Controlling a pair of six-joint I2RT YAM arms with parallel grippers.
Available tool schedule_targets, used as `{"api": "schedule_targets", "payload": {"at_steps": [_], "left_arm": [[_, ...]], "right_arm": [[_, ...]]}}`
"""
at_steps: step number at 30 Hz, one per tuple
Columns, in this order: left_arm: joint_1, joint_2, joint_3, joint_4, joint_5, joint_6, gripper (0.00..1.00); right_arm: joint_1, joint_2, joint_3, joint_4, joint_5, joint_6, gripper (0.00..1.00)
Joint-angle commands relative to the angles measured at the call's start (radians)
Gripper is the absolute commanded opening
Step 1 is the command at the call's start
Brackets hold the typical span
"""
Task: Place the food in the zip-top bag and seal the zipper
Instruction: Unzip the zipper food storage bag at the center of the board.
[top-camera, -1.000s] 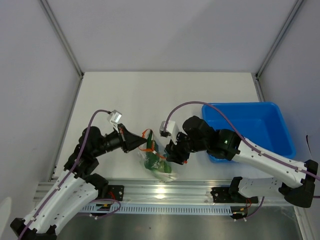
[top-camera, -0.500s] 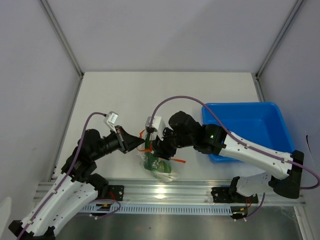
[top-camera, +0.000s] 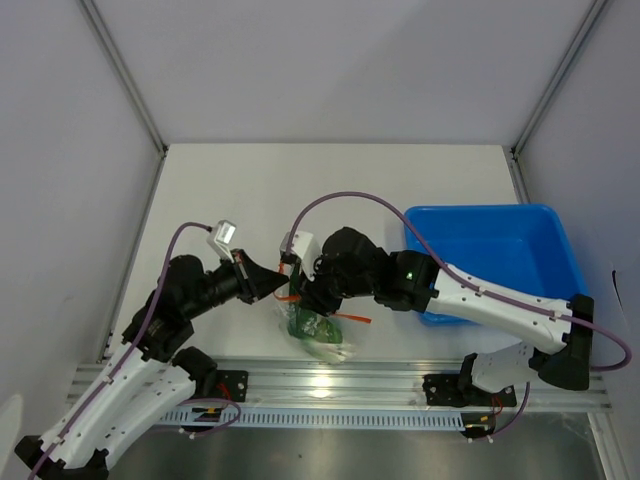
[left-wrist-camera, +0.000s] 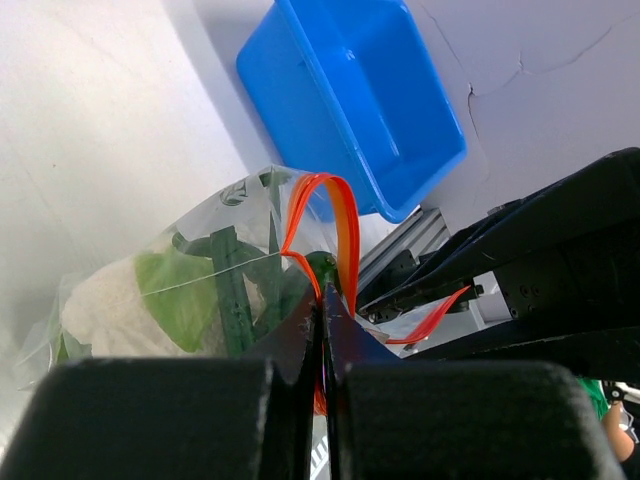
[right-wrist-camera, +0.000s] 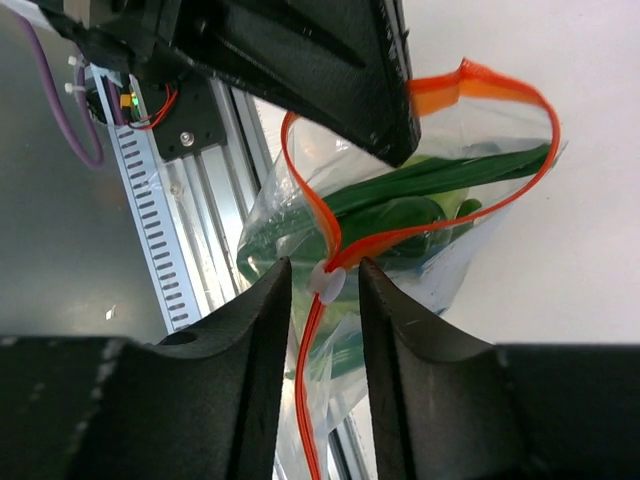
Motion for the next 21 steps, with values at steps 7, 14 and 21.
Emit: {"api": "schedule_targets", "payload": {"at_steps": [7,14,21], "left_arm": [[-0.019,-0.005,0.062,0.009,-0.029,-0.039,0.01],[-0.028,-0.002,0.078,0.001,-0.046,-0.045,0.01],[-0.031,0.001,0.082,-0.005,-0.058,-0.045,0.01]], "right_arm": [[0.032,0.057,0.084,0.014,0.085,0.015,0.32],[0.054,0.059,0.082,-0.003,0.120,0.015,0.28],[0.087,0.053,0.070,-0.022,0.166,0.015,0.32]]}}
